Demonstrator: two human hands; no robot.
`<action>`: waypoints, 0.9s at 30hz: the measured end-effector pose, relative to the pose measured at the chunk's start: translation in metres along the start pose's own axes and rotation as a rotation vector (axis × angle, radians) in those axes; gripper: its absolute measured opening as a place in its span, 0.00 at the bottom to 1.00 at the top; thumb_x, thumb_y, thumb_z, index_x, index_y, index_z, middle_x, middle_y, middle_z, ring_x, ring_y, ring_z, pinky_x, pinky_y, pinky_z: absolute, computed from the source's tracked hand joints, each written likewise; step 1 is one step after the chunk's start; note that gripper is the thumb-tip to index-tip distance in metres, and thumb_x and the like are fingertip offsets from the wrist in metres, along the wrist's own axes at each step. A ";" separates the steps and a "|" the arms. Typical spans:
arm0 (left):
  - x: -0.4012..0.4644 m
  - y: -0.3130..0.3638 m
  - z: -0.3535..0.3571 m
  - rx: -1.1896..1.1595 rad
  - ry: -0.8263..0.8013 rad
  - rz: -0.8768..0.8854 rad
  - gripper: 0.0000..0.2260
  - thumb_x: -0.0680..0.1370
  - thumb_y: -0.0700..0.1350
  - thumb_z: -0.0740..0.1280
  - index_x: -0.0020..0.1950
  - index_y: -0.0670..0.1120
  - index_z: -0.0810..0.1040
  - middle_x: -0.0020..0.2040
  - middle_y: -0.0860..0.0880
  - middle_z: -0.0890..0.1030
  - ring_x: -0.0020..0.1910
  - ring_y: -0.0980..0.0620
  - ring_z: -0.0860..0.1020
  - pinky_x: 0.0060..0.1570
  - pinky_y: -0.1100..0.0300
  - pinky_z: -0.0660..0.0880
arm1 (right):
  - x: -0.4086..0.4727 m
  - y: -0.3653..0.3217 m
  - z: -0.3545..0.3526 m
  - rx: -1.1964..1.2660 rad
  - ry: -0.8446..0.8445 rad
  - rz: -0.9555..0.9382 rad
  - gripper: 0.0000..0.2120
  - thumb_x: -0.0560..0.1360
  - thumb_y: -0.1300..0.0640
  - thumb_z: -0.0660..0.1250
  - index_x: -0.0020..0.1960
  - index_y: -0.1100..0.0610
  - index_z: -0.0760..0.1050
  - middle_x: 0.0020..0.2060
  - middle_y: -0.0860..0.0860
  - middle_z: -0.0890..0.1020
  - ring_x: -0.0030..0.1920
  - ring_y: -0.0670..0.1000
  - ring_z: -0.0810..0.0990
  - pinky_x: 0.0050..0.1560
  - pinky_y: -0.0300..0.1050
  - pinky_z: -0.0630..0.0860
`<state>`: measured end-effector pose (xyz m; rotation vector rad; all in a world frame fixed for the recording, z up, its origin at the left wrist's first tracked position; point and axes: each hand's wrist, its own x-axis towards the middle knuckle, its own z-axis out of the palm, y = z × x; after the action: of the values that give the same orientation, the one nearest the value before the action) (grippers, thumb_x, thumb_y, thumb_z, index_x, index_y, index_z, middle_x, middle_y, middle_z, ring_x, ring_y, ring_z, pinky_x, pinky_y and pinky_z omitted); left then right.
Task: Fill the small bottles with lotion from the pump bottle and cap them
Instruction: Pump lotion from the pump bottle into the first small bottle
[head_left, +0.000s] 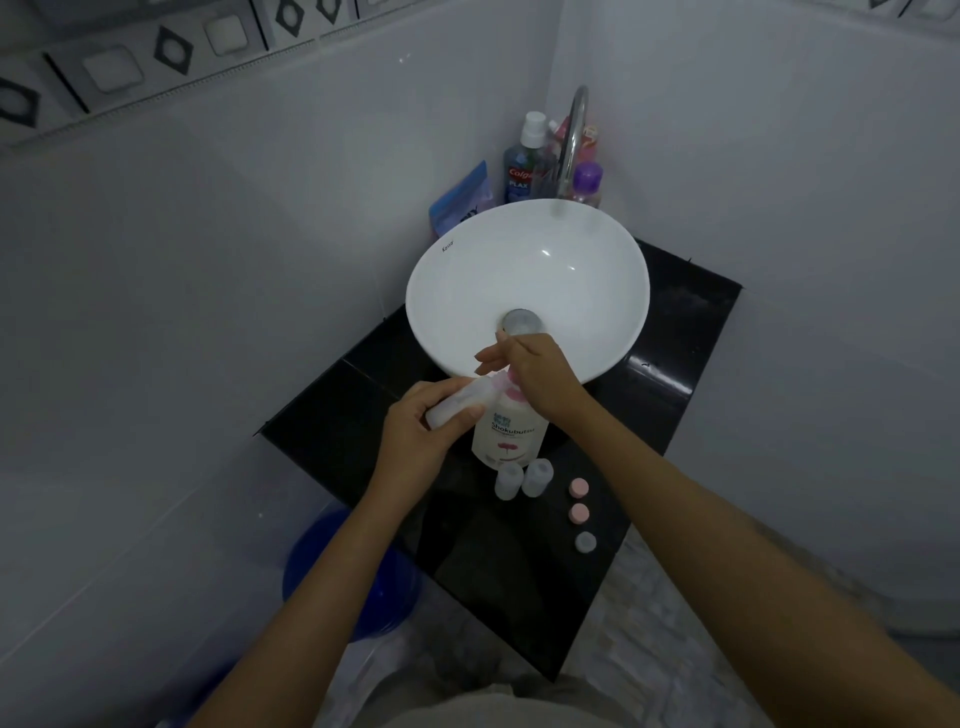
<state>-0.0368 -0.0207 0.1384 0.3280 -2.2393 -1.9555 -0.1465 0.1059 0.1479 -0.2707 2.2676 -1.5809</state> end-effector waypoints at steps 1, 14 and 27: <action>0.000 0.000 0.000 0.001 -0.002 0.004 0.13 0.74 0.41 0.70 0.57 0.47 0.79 0.54 0.44 0.79 0.46 0.67 0.78 0.43 0.75 0.74 | 0.000 0.000 0.000 -0.032 -0.005 -0.022 0.20 0.81 0.55 0.53 0.51 0.65 0.80 0.43 0.56 0.83 0.43 0.51 0.79 0.35 0.27 0.73; 0.001 0.004 0.000 -0.010 0.004 0.027 0.13 0.74 0.41 0.70 0.58 0.46 0.79 0.54 0.47 0.78 0.50 0.61 0.78 0.44 0.74 0.74 | 0.001 -0.004 -0.002 -0.021 0.035 -0.048 0.20 0.81 0.54 0.53 0.51 0.63 0.80 0.43 0.55 0.84 0.42 0.43 0.79 0.38 0.26 0.72; 0.002 0.005 -0.001 -0.032 0.005 0.022 0.13 0.74 0.41 0.70 0.58 0.48 0.79 0.53 0.47 0.78 0.51 0.59 0.78 0.45 0.73 0.74 | 0.003 -0.009 -0.006 -0.011 0.006 -0.050 0.20 0.81 0.54 0.53 0.52 0.64 0.81 0.45 0.59 0.84 0.44 0.48 0.80 0.46 0.35 0.73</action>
<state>-0.0387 -0.0216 0.1439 0.3022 -2.1966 -1.9755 -0.1515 0.1068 0.1571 -0.3284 2.2919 -1.5959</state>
